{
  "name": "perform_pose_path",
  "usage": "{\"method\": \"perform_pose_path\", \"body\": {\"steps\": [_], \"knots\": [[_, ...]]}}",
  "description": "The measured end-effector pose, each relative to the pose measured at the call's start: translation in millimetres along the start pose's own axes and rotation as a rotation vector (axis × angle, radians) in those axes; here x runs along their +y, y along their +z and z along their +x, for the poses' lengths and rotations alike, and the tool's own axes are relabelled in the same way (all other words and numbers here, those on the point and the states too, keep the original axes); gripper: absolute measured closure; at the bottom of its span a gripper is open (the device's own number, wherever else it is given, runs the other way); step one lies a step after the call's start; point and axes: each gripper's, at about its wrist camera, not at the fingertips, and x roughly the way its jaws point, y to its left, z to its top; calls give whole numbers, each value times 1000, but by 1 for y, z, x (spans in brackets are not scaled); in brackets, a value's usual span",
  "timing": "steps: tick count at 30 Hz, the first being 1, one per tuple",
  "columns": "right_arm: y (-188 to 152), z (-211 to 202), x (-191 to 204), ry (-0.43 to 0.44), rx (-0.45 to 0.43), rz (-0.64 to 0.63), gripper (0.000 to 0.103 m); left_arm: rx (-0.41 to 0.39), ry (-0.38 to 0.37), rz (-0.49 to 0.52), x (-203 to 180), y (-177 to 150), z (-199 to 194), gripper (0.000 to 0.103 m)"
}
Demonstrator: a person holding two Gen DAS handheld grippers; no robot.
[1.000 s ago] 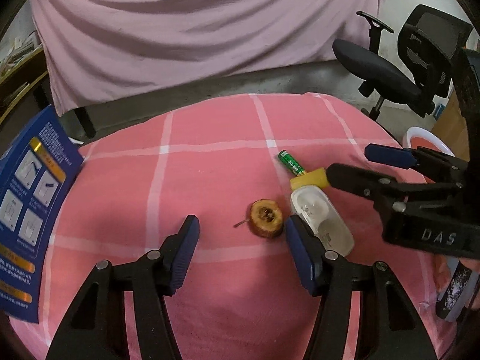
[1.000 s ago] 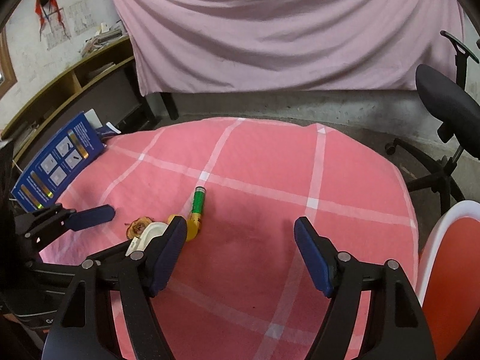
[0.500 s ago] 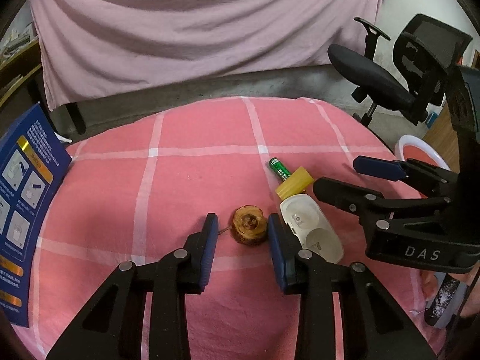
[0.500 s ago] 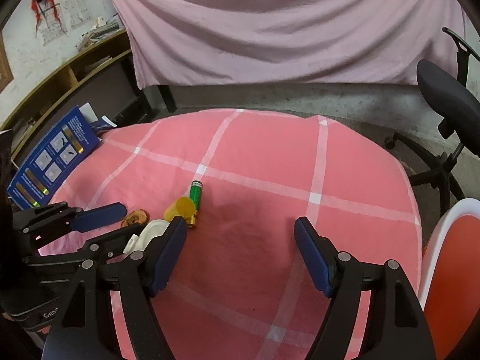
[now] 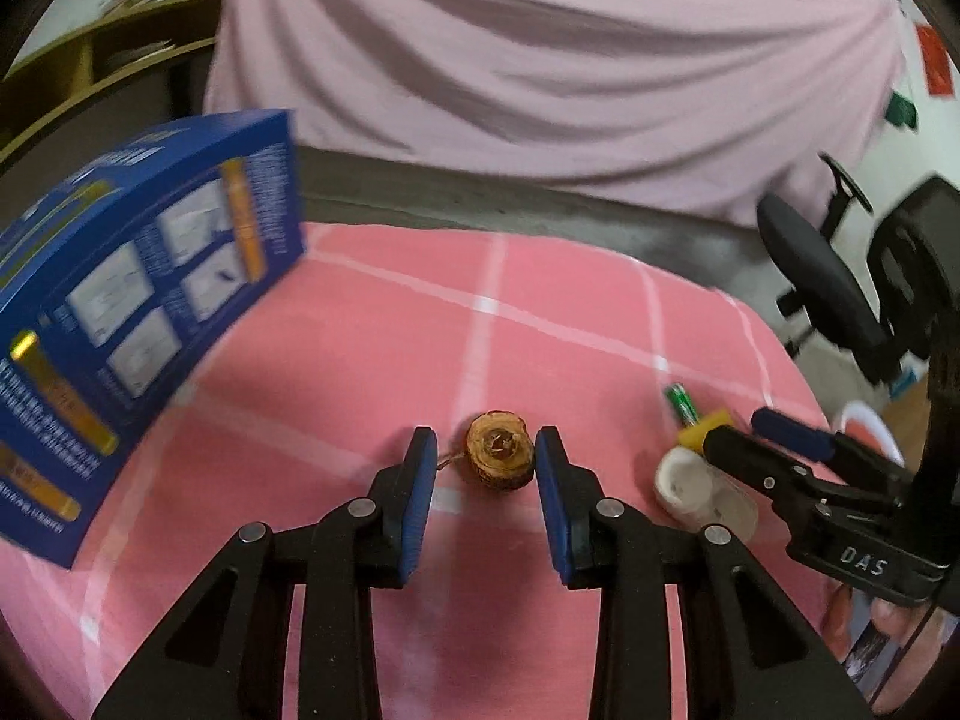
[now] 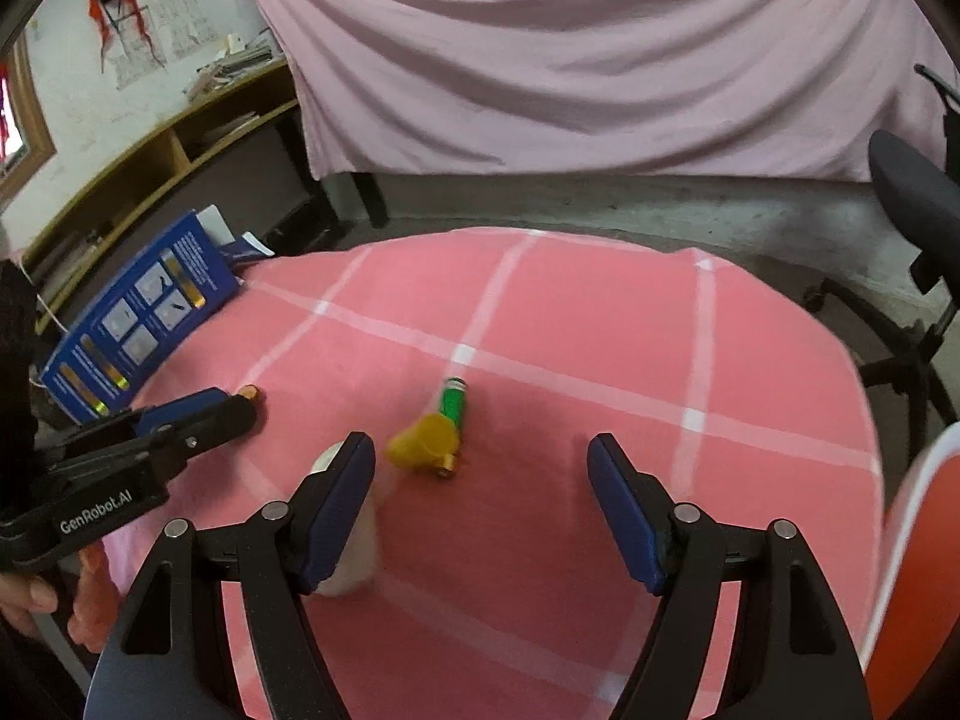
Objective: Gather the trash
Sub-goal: 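Grasp the round nut shell with the left tool while the right tool grasps the yellow-capped tube, then lift both held items and carry them over the red basin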
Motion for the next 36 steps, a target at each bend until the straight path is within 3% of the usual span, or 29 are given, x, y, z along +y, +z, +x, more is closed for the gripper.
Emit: {"method": "perform_pose_path", "body": {"steps": [11,24,36], "knots": [[3,4,11,48,0,-23,83,2,-3,-1,6,1,-6,74],[0,-8,21,33,-75,-60,89,-20,-27,39,-1,0,-9,74],[-7,-36,33,-28,-234,-117,89,-154,-70,98,-13,-10,-33,74]]}}
